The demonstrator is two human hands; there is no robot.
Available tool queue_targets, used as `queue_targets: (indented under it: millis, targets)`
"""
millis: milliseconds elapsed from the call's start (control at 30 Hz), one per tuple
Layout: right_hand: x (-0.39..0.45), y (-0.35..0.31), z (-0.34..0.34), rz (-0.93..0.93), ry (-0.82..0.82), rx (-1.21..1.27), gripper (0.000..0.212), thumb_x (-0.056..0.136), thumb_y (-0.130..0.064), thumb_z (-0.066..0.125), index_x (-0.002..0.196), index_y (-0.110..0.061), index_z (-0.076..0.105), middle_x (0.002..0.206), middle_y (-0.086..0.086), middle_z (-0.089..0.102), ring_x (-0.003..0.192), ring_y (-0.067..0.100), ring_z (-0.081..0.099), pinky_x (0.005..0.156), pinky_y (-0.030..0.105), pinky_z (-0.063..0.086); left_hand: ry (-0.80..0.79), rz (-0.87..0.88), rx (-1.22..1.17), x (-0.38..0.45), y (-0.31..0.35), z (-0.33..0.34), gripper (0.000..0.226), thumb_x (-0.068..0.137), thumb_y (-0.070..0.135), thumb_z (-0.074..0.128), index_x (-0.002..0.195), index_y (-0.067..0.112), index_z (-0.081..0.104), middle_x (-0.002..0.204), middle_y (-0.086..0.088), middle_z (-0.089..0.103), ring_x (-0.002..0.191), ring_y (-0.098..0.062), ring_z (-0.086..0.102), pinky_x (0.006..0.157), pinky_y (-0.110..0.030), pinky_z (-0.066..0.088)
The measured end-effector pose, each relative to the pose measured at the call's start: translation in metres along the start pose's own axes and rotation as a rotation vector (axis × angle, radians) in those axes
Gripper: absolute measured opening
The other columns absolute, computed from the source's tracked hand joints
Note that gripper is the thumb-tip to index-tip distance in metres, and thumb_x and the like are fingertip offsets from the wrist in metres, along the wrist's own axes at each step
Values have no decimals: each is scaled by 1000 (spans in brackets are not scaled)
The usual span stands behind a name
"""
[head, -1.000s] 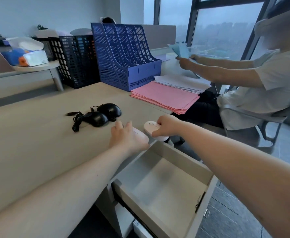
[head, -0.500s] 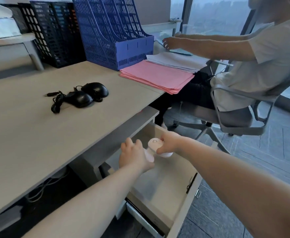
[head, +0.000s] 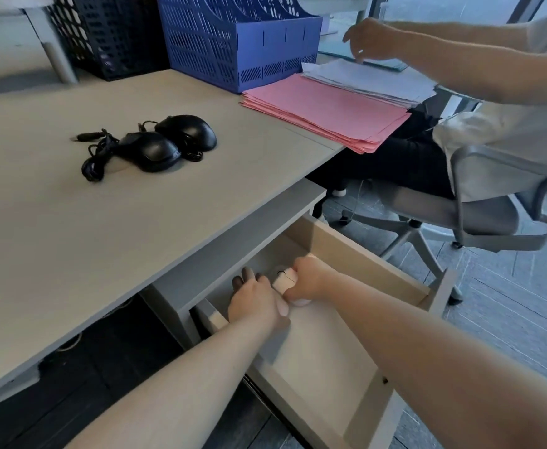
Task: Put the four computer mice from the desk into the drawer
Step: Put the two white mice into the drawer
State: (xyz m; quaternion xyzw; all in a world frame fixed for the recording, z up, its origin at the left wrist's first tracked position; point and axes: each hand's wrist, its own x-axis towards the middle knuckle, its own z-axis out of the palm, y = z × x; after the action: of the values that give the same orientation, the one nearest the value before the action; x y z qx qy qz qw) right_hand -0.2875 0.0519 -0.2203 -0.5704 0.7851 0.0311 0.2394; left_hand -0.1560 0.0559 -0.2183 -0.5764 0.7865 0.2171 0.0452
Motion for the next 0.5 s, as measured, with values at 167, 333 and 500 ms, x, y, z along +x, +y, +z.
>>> queue_targets:
  millis: [167,333,500]
  targets:
    - [5,0,-1,-8,26,1,59,76,-47,69,116,-7,55,115,10,63,107,29,60,78,30,45,-76,-13,29,6,-2,5,86,63,48,80,130,13,40,139,-9,25,128,-30,34,100,-39,43]
    - [-2,8,-18,20,36,14,51,87,-43,58,123,-8,54,120,10,61,113,29,57,89,35,48,-50,-1,72,4,-2,2,102,64,59,76,142,13,29,152,-13,18,141,-36,23,116,-41,26]
    - [-20,3,-46,-14,126,-14,38,92,-38,50,114,-11,63,114,7,65,106,27,60,87,38,52,47,114,-36,-12,3,-25,54,84,40,65,125,10,47,137,-12,40,124,-30,45,94,-38,44]
